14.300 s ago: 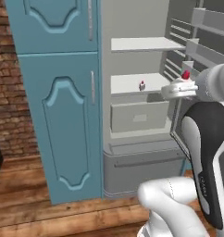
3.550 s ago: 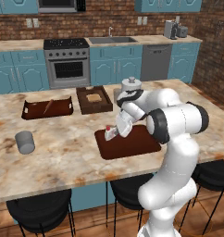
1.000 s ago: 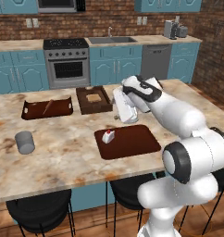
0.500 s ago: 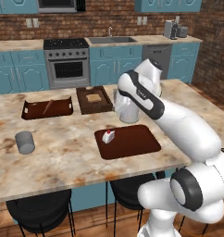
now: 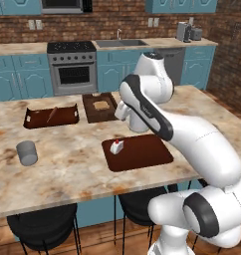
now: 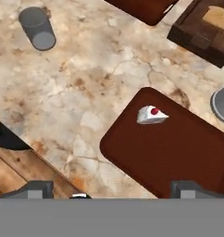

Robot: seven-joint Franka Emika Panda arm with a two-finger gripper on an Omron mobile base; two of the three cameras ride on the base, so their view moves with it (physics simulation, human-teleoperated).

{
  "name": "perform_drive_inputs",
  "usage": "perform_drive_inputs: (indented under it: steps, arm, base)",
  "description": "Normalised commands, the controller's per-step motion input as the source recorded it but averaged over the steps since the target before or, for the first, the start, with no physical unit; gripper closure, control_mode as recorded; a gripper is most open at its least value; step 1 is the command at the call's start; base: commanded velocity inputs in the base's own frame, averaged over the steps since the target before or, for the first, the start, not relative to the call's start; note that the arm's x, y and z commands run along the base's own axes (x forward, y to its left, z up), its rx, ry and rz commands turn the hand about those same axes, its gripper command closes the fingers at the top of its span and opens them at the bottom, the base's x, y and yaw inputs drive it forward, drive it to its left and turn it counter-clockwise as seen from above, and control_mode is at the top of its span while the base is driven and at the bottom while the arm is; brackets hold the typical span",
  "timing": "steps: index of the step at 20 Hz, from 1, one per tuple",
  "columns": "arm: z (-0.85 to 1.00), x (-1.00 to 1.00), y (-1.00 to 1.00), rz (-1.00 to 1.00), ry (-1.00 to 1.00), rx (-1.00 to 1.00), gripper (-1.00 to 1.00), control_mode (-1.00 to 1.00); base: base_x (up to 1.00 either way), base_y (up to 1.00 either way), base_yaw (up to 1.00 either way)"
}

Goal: Take the cakes from the fridge and place them on the empty tray on the dining counter.

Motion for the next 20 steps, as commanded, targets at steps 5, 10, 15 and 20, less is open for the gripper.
perform_drive_inputs:
  steps: [5, 10, 15, 20]
  arm:
    - [0.00, -0.86, -0.39, -0.50, 0.10, 0.00, -1.00, -1.00]
    - [0.27, -1.00, -0.40, -0.33, 0.00, 0.00, -1.00, -1.00]
    - [0.11, -0.72, -0.21, -0.16, -0.02, 0.00, -1.00, -1.00]
    - [0.00, 0.00, 0.00, 0.00, 0.00, 0.00, -1.00, 1.00]
  base:
    - [0.00, 0.00, 0.00]
    - [0.00, 0.00, 0.00]
    - [0.00, 0.00, 0.00]
    - [-0.88, 0.35, -0.03]
